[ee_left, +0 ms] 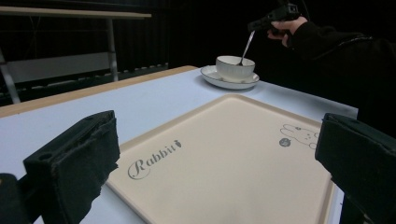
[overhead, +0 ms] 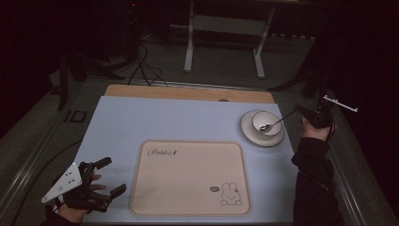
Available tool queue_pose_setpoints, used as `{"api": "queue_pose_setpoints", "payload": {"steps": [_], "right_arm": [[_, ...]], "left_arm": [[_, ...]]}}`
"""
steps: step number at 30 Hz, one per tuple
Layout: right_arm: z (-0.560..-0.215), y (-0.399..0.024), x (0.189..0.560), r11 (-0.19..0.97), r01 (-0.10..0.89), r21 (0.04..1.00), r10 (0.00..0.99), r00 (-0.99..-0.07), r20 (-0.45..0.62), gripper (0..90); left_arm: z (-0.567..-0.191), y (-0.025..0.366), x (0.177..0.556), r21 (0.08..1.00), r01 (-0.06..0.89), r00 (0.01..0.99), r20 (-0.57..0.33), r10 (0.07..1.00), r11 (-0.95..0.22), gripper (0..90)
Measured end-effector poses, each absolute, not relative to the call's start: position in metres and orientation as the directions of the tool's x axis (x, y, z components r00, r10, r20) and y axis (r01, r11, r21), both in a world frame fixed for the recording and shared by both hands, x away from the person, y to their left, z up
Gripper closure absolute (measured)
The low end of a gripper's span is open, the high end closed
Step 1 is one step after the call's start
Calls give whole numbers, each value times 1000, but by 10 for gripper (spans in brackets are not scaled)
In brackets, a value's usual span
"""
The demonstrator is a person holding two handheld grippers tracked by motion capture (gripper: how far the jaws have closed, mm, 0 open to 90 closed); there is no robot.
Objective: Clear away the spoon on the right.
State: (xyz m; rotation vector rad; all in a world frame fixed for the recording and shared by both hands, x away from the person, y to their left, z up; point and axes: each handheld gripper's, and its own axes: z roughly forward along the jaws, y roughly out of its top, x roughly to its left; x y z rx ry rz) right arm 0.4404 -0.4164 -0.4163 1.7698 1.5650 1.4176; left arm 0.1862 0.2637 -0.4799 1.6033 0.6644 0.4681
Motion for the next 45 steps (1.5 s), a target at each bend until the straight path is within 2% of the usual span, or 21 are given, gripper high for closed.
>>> {"api": "queue_pose_setpoints", "payload": {"steps": [9, 27, 35, 45], "right_arm": [[-397, -414, 437, -256, 499, 828, 912, -160, 378, 897], [-332, -405, 422, -119, 463, 879, 931, -256, 261, 897], [-313, -397, 413, -41, 450, 892, 917, -337, 212, 897], [-299, -379, 402, 19, 440, 898, 864, -460, 207, 897]], "left_arm": [[-480, 264, 186, 987, 151, 750, -77, 656, -56, 0], [-480, 262, 186, 987, 146, 757, -70, 650, -64, 0], [-479, 262, 186, 987, 145, 757, -68, 650, -65, 0], [-480, 262, 186, 987, 146, 759, -70, 647, -63, 0]]}}
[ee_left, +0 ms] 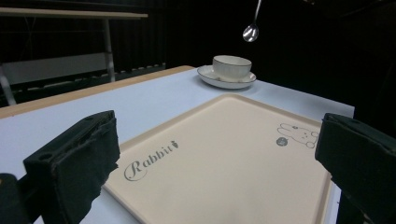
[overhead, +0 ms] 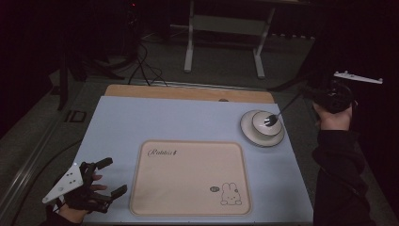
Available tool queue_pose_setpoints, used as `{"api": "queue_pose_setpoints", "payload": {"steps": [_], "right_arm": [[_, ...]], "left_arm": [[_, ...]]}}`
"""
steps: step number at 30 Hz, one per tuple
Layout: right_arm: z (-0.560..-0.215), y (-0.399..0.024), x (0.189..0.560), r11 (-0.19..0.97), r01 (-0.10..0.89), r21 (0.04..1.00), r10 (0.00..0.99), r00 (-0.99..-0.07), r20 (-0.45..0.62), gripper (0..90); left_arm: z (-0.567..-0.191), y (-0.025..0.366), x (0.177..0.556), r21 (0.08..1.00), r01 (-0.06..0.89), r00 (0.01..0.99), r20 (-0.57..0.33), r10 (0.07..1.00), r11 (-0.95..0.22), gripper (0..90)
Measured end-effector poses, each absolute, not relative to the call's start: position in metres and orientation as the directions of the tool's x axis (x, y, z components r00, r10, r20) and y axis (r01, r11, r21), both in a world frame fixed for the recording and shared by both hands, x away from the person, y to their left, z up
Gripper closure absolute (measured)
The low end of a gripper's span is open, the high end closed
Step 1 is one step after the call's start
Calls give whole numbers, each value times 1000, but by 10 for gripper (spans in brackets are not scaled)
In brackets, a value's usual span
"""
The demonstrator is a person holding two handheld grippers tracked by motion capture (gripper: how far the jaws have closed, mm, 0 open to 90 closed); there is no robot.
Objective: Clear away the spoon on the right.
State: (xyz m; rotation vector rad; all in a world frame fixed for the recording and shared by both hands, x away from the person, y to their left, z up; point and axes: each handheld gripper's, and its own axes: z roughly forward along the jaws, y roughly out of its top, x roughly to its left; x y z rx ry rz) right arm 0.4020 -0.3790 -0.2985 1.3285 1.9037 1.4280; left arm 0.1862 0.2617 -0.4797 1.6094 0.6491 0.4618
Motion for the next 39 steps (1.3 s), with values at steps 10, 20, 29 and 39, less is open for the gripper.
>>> {"api": "queue_pose_setpoints", "payload": {"steps": [10, 20, 29, 39], "right_arm": [[-298, -348, 397, 118, 441, 890, 796, -577, 180, 897], [-306, -317, 389, 212, 433, 876, 694, -698, 177, 897], [-308, -288, 380, 300, 402, 865, 596, -787, 159, 897], [-317, -257, 370, 386, 373, 844, 471, -866, 167, 896]], "left_arm": [[-480, 262, 186, 987, 146, 761, -71, 645, -63, 0], [-480, 261, 187, 987, 147, 761, -72, 644, -63, 0], [-480, 261, 187, 987, 146, 763, -73, 643, -62, 0], [-480, 261, 187, 987, 148, 764, -74, 641, -62, 0]]}}
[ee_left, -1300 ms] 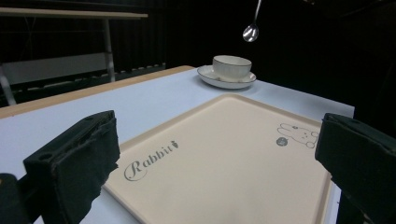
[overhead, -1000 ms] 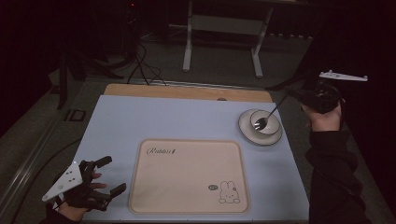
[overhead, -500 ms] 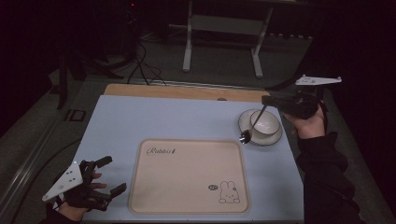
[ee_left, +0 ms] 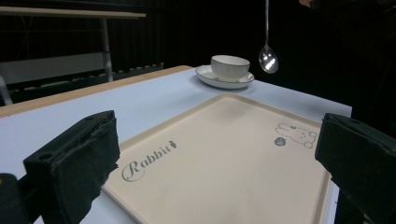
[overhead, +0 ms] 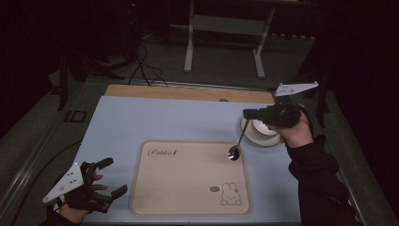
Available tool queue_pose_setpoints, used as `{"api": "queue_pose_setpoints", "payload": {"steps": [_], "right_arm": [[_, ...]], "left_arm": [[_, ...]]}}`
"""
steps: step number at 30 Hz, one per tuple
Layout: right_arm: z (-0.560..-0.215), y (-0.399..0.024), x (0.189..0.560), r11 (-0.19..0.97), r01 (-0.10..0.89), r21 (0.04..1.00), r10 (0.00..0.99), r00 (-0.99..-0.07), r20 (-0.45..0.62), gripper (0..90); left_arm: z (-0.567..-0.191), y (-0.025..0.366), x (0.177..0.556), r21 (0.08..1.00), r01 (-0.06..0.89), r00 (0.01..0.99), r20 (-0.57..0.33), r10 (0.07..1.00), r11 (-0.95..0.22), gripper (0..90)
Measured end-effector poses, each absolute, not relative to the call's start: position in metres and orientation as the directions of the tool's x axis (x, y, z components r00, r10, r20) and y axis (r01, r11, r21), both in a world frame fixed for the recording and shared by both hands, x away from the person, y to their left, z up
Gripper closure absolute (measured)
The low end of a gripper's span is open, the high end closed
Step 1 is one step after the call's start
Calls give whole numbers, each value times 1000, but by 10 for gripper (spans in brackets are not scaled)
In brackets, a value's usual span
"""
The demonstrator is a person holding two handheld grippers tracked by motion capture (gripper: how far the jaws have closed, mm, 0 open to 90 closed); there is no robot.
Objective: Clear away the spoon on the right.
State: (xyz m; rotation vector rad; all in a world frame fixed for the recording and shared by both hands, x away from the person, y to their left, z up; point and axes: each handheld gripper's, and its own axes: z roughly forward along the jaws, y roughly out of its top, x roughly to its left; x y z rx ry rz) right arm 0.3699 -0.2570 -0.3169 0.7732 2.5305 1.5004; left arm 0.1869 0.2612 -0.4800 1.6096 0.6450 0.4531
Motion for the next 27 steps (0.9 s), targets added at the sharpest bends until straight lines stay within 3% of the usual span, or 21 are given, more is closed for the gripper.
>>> {"api": "queue_pose_setpoints", "payload": {"steps": [16, 27], "right_arm": [[-352, -220, 362, 471, 374, 799, 269, -923, 274, 896], [-402, -199, 356, 539, 401, 741, 187, -915, 359, 896]], "left_arm": [[-480, 261, 187, 987, 147, 765, -73, 640, -63, 0], [-481, 260, 188, 986, 150, 769, -71, 636, -71, 0]]}}
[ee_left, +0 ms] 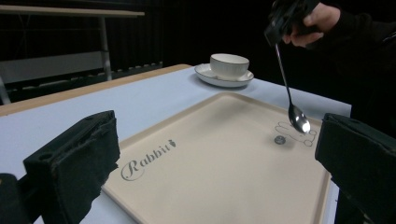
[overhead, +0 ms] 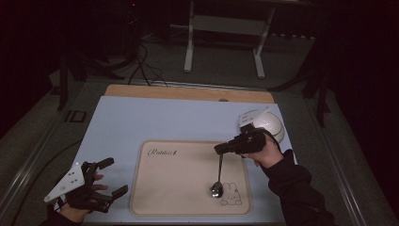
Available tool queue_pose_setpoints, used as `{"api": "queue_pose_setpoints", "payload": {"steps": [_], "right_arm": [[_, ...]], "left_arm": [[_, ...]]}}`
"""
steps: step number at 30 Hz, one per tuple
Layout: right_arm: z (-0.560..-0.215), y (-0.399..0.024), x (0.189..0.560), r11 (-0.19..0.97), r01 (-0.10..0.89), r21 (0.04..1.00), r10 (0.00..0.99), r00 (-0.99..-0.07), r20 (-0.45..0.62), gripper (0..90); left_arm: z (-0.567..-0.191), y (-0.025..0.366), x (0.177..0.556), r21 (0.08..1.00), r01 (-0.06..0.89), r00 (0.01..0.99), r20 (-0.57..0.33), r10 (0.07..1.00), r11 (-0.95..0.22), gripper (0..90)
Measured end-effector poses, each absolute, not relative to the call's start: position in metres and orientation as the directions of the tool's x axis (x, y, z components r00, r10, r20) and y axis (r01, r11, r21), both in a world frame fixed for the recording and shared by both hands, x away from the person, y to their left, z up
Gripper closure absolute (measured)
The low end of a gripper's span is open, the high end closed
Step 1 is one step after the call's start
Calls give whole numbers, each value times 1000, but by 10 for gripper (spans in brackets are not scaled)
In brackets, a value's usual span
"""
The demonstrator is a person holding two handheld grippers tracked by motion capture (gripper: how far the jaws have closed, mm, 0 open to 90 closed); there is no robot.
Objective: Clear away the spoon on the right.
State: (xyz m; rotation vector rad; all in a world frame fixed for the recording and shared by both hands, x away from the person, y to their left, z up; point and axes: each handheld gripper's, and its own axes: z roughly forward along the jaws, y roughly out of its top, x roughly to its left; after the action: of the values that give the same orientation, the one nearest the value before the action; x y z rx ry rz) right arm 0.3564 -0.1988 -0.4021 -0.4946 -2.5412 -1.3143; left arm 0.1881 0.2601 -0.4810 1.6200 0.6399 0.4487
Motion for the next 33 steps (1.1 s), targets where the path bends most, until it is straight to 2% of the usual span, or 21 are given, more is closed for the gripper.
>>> {"api": "queue_pose_setpoints", "payload": {"steps": [7, 17, 27, 33], "right_arm": [[-425, -189, 357, 581, 414, 701, 171, -904, 392, 896], [-439, -189, 363, 569, 440, 695, 181, -891, 416, 885], [-458, -193, 372, 554, 472, 686, 314, -881, 353, 818], [-467, -194, 375, 548, 484, 682, 352, -874, 336, 797]], "left_arm": [[-481, 261, 188, 987, 148, 768, -72, 636, -67, 0], [-481, 261, 188, 987, 148, 770, -74, 633, -66, 0], [-481, 261, 188, 987, 150, 771, -75, 632, -66, 0], [-481, 261, 188, 986, 150, 772, -75, 631, -66, 0]]}}
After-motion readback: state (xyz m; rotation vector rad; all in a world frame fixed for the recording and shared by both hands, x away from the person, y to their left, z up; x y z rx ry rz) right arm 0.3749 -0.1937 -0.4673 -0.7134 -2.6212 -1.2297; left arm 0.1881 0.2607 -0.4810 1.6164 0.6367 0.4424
